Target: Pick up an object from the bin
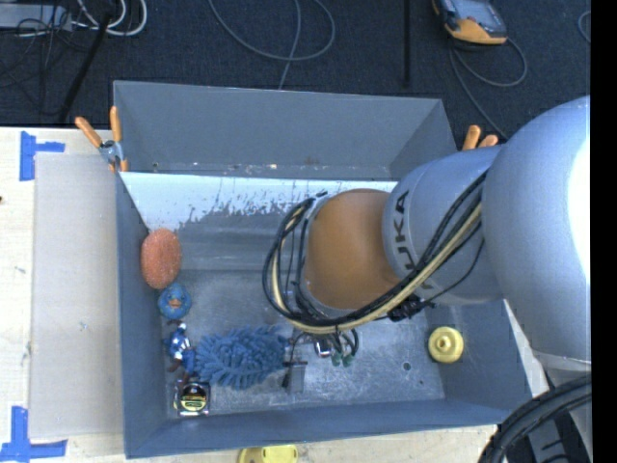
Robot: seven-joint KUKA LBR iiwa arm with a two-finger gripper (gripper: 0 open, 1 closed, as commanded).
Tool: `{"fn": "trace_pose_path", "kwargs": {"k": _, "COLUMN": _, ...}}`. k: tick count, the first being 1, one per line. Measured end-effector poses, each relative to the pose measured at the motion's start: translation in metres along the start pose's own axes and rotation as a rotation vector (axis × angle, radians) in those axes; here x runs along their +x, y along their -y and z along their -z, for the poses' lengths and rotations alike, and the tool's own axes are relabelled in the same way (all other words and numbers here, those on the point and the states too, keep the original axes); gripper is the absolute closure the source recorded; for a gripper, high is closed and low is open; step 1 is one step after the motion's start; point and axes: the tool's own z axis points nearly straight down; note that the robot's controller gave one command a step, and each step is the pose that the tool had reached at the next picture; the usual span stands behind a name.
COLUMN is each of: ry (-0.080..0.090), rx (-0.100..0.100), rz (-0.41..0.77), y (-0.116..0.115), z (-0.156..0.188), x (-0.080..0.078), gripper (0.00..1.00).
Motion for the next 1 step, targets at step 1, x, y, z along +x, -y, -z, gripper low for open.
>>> {"fn": "trace_pose_path", "kwargs": {"k": 1, "ry": 0.003, "rx": 0.0, "rz": 0.155, "y": -0.0428, "z": -0.0179, "x": -0.0237, "gripper": 1.0}}
